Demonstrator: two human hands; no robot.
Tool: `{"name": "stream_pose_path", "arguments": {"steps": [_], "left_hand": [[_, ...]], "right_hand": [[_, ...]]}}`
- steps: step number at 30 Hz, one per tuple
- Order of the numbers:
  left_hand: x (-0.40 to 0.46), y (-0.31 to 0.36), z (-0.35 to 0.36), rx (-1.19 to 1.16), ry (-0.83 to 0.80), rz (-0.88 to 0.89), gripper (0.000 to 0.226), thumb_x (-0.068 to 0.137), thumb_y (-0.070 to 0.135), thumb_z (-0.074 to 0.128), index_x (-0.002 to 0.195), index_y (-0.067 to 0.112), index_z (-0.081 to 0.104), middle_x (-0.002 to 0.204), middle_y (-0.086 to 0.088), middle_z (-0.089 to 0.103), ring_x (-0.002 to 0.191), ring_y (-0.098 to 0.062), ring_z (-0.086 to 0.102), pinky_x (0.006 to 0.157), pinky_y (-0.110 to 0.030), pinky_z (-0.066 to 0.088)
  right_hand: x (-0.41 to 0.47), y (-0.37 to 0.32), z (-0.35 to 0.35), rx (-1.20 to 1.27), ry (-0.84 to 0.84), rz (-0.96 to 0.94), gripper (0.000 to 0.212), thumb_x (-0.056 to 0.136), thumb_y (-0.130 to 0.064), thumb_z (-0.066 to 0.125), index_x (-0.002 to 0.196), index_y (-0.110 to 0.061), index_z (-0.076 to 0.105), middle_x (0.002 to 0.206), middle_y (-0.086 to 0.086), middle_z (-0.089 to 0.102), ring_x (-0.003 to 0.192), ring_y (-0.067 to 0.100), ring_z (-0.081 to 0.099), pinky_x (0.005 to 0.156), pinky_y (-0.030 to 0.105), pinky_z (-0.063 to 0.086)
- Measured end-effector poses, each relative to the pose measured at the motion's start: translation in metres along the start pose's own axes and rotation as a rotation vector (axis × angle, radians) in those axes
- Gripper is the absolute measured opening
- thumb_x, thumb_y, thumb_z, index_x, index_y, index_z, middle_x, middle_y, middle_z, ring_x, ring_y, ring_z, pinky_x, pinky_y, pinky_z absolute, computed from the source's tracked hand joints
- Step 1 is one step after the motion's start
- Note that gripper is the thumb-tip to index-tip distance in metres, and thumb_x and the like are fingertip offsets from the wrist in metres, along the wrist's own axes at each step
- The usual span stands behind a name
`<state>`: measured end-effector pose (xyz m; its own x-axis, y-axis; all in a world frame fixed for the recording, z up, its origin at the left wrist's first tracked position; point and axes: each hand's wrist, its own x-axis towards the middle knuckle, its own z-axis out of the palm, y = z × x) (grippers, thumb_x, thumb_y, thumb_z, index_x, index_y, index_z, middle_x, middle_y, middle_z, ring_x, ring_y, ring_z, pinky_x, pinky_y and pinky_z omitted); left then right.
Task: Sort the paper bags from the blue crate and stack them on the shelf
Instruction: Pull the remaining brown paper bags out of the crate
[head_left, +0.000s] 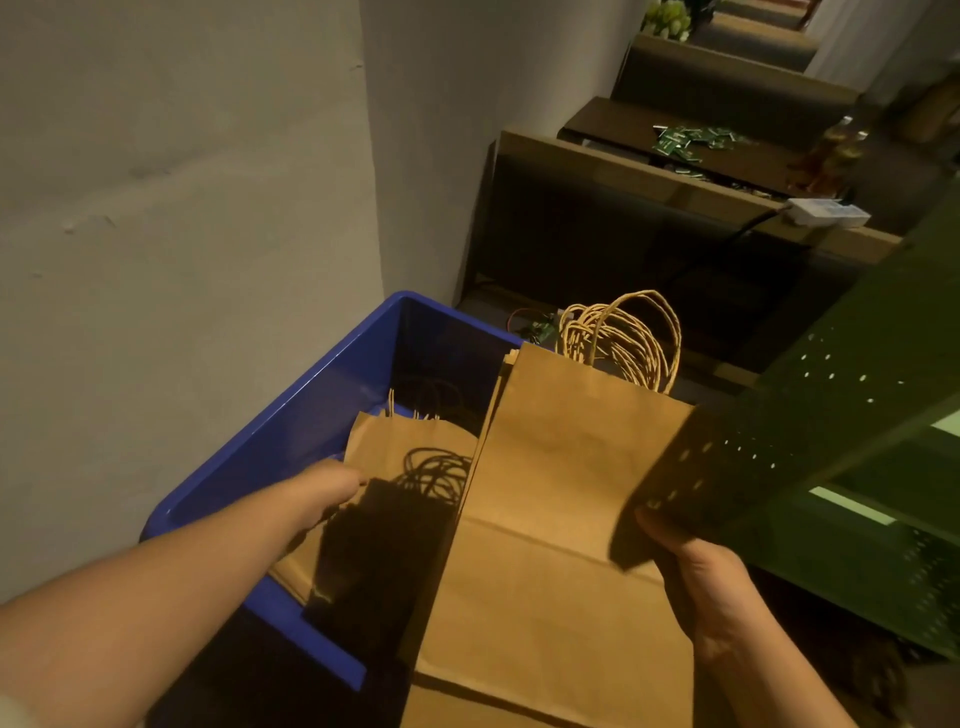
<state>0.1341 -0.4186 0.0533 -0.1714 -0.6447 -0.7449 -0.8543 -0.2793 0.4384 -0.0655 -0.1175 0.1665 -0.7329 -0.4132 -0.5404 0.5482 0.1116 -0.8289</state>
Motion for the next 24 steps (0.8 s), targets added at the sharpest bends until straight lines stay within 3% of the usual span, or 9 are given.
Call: {"name": "stream_pose_path", "arguments": {"steps": [3, 9, 13, 20, 24], "left_hand": [[0.014, -0.013, 0.006, 0.089, 0.01, 0.003, 0.045, 0.105, 0.029, 0.055, 0.144, 0.008, 0.048, 0.117, -0.014, 0.061, 0.098, -0.025, 0.061, 0.079, -0.037, 0.051], [0.026, -0.017, 0.009, 0.029, -0.071, -0.015, 0.051, 0.105, 0.041, 0.051, 0.144, 0.009, 0.05, 0.135, -0.017, 0.06, 0.126, -0.034, 0.056, 0.107, -0.043, 0.045], [0.024, -0.015, 0.007, 0.01, -0.098, -0.031, 0.05, 0.105, 0.038, 0.053, 0.144, 0.007, 0.047, 0.127, -0.016, 0.059, 0.125, -0.036, 0.055, 0.109, -0.047, 0.043], [0.032, -0.02, 0.002, -0.095, -0.116, -0.061, 0.039, 0.095, 0.03, 0.07, 0.126, 0.01, 0.057, 0.109, -0.018, 0.071, 0.1, -0.036, 0.07, 0.093, -0.052, 0.058], [0.026, -0.017, 0.008, -0.068, -0.082, -0.023, 0.044, 0.097, 0.03, 0.067, 0.135, 0.013, 0.052, 0.123, -0.016, 0.065, 0.117, -0.036, 0.061, 0.106, -0.053, 0.049]], "right_hand": [[0.0, 0.001, -0.001, 0.028, 0.017, -0.012, 0.036, 0.08, -0.002, 0.071, 0.116, -0.001, 0.066, 0.105, 0.007, 0.072, 0.096, 0.016, 0.065, 0.076, 0.023, 0.043], [-0.001, 0.004, -0.002, 0.037, 0.019, -0.008, 0.028, 0.075, -0.004, 0.072, 0.103, -0.006, 0.069, 0.098, 0.002, 0.073, 0.091, 0.012, 0.064, 0.075, 0.02, 0.041], [0.0, 0.008, -0.003, 0.065, 0.021, 0.001, 0.037, 0.084, -0.001, 0.07, 0.12, 0.0, 0.065, 0.102, 0.005, 0.072, 0.093, 0.013, 0.064, 0.073, 0.021, 0.041], [0.002, 0.009, -0.001, 0.073, 0.029, -0.009, 0.061, 0.064, -0.008, 0.074, 0.124, 0.001, 0.063, 0.11, 0.008, 0.072, 0.1, 0.017, 0.064, 0.078, 0.025, 0.044], [0.002, 0.011, 0.0, 0.074, 0.034, -0.005, 0.064, 0.064, -0.01, 0.075, 0.126, 0.002, 0.063, 0.113, 0.009, 0.071, 0.102, 0.018, 0.064, 0.078, 0.025, 0.043]]}}
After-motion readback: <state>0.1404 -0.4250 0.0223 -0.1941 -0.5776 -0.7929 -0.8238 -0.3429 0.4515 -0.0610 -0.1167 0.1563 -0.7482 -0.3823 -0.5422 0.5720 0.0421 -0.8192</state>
